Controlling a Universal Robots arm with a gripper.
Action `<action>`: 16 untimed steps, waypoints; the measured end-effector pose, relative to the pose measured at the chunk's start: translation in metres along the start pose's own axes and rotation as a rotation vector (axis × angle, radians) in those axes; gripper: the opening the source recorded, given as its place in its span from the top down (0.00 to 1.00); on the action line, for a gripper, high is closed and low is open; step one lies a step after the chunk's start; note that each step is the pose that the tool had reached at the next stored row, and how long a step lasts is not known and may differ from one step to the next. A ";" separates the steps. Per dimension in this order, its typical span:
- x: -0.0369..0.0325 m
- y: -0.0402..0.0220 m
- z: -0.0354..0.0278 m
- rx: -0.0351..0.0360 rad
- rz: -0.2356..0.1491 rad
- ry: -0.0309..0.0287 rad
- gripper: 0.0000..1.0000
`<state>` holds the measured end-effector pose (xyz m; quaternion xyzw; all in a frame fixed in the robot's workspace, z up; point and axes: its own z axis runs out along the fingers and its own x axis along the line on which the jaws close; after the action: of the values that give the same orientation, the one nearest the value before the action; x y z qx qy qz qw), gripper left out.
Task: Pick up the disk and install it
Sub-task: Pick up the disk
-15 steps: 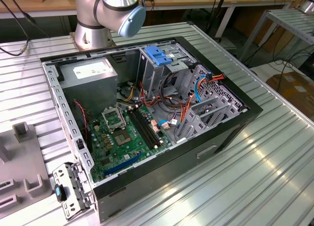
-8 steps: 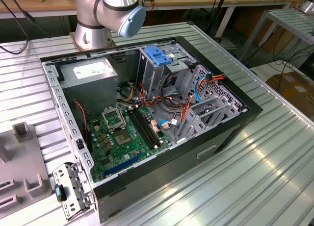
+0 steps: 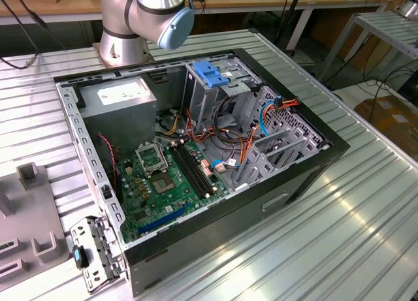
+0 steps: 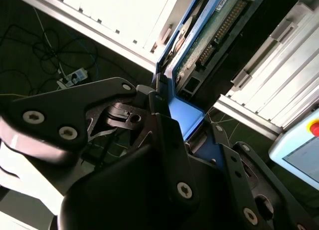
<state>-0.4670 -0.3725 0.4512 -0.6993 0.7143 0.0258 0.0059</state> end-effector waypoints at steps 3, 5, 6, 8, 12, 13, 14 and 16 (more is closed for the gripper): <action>-0.0003 -0.0001 -0.0053 -0.0023 0.000 0.0001 0.63; -0.0005 -0.0001 -0.0102 -0.0047 0.000 0.0001 0.63; -0.0005 -0.0001 -0.0120 -0.0054 0.000 0.0001 0.63; -0.0007 -0.0001 -0.0146 -0.0065 0.000 0.0001 0.63; -0.0009 -0.0001 -0.0195 -0.0090 0.000 0.0002 0.63; -0.0009 -0.0001 -0.0202 -0.0095 0.000 0.0002 0.63; -0.0010 -0.0001 -0.0211 -0.0100 0.000 0.0002 0.63; -0.0011 -0.0001 -0.0232 -0.0111 0.001 0.0001 0.63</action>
<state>-0.4663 -0.3725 0.4744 -0.6991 0.7144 0.0297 0.0020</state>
